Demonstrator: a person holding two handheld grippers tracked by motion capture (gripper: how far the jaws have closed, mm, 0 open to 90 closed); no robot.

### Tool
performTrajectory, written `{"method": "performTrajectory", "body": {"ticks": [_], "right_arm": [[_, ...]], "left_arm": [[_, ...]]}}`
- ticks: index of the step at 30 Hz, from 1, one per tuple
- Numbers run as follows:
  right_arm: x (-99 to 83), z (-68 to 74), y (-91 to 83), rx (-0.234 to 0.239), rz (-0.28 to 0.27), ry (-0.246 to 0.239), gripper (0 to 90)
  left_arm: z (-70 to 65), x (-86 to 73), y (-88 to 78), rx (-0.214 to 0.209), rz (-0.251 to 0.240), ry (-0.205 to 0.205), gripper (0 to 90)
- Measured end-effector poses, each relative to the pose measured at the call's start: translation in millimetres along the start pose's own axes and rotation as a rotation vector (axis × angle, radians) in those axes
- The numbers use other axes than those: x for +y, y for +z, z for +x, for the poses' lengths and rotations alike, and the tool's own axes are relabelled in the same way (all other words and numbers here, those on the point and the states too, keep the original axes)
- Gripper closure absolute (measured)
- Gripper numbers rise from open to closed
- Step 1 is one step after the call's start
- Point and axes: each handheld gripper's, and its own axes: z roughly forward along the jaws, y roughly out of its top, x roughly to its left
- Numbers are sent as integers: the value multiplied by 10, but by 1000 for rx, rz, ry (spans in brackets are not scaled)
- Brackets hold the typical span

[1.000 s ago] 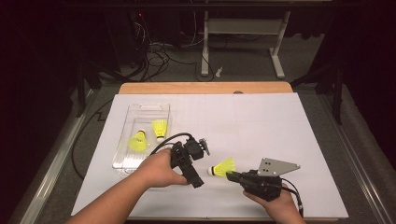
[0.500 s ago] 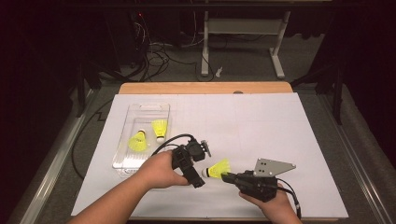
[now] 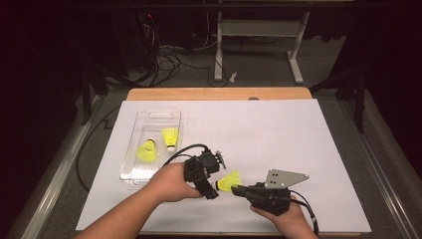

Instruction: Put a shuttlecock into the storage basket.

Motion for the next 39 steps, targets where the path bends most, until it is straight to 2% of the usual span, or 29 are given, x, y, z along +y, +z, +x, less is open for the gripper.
{"method": "performTrajectory", "body": {"ticks": [5, 19, 30, 39], "right_arm": [[-6, 0, 27, 10, 5, 5, 900], [-14, -25, 81, 12, 12, 18, 900], [-18, -36, 94, 6, 22, 22, 900], [-22, -44, 110, 1, 25, 25, 900]], "left_arm": [[-16, -5, -2, -4, -9, 16, 439], [-48, 9, 12, -1, -9, 38, 515], [-44, 18, 29, -4, -7, 34, 577], [-48, 17, 37, 16, 11, 39, 608]]}}
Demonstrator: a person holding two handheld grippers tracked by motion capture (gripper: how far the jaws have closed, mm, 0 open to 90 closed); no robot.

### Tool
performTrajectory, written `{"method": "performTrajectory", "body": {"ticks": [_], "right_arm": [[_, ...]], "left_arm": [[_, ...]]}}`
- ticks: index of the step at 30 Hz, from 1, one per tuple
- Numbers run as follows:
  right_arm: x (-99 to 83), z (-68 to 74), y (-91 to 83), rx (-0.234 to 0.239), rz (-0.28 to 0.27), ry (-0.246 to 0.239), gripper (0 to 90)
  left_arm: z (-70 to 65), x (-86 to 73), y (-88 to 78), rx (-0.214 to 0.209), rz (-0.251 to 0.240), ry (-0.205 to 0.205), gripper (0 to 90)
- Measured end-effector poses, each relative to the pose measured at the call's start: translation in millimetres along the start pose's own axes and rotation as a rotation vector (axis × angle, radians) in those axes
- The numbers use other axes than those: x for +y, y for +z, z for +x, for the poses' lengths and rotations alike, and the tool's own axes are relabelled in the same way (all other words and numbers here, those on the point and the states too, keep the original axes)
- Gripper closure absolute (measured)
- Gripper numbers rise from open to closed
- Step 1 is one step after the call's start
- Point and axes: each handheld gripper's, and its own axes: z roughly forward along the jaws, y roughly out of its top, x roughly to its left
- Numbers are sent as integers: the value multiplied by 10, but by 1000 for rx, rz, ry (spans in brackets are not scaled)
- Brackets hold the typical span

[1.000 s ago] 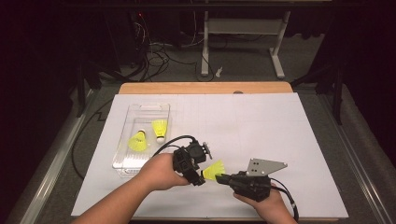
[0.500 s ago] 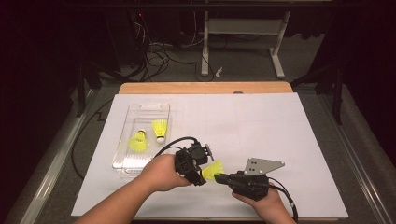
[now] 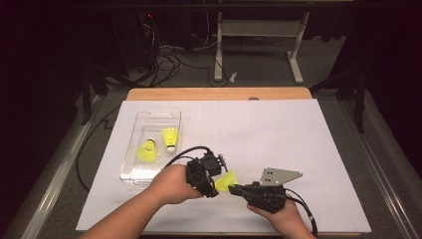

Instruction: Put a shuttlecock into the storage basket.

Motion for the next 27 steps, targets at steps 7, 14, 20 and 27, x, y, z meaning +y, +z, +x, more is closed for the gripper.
{"method": "performTrajectory", "body": {"ticks": [7, 14, 20, 27], "right_arm": [[0, 1, 1, -4, -1, 0, 900], [-5, 8, 6, -10, 4, -9, 896], [-8, 7, 2, -22, 2, -13, 867], [-6, 8, -7, -30, -5, -16, 795]], "left_arm": [[1, -2, -1, 2, 1, -1, 629], [-19, 22, 40, 15, 13, -4, 633], [-8, 21, 39, 12, 9, -4, 635], [15, 7, 19, 17, 7, -20, 635]]}}
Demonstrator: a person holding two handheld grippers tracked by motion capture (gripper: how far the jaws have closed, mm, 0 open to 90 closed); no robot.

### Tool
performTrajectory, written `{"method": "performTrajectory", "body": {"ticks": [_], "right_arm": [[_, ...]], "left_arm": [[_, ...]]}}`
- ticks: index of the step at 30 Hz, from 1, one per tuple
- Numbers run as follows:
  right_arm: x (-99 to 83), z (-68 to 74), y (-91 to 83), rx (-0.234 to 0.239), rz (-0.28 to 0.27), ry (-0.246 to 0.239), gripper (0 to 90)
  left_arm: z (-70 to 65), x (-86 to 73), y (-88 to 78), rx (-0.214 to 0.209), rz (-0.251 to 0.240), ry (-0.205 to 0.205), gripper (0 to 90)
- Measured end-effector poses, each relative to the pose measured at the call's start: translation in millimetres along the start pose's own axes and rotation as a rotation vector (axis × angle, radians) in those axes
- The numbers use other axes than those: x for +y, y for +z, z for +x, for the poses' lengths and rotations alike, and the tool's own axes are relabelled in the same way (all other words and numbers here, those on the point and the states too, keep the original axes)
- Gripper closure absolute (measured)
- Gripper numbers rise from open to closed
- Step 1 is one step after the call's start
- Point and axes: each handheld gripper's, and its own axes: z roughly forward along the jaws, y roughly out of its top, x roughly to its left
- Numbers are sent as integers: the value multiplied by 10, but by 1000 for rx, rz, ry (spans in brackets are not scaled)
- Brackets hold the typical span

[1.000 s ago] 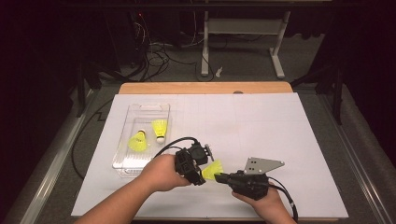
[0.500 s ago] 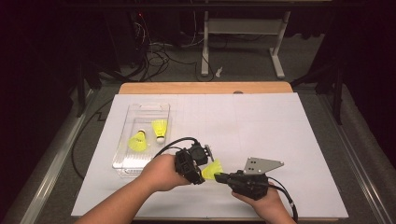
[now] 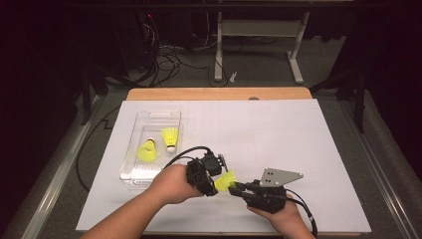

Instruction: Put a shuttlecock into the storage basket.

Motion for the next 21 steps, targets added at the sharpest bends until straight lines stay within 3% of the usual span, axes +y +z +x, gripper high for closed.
{"method": "performTrajectory", "body": {"ticks": [13, 21], "right_arm": [[-18, -25, -109, -65, -21, -26, 613], [-80, -104, -199, -165, -9, -24, 430]], "left_arm": [[44, -74, -29, 17, 9, -31, 635], [75, -91, -33, 26, 16, -62, 635]]}}
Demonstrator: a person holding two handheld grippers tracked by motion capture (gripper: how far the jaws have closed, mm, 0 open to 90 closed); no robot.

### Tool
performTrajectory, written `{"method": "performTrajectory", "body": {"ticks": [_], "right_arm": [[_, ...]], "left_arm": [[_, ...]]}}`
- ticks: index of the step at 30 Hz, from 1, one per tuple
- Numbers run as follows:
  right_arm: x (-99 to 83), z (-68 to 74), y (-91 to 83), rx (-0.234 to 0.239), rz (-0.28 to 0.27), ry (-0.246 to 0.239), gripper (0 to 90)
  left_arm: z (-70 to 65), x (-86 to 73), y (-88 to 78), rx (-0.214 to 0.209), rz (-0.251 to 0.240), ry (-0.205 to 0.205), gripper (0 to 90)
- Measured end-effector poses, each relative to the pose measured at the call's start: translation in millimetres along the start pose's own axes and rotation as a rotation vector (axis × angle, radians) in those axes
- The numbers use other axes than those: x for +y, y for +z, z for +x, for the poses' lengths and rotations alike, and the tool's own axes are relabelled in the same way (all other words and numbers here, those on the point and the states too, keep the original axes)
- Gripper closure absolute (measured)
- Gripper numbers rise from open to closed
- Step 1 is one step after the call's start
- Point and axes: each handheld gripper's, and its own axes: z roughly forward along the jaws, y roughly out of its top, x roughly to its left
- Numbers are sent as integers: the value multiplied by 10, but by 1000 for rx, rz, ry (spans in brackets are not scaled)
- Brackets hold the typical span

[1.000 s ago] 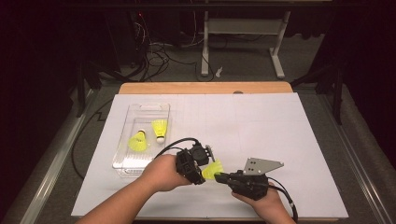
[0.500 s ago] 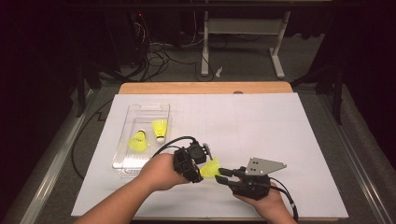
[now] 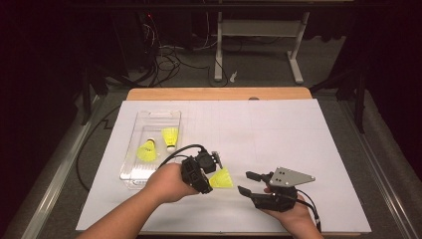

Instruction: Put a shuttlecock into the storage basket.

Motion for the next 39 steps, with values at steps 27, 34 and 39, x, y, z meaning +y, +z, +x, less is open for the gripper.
{"method": "performTrajectory", "body": {"ticks": [27, 34, 39], "right_arm": [[-197, -430, -407, -335, -17, 71, 54], [-85, -510, -546, -378, -36, 75, 35], [-89, -570, -627, -437, -27, 83, 2]], "left_arm": [[72, -108, -20, -12, -20, -33, 635], [89, -176, -50, -20, -43, -43, 635], [122, -232, -97, -21, -55, -56, 635]]}}
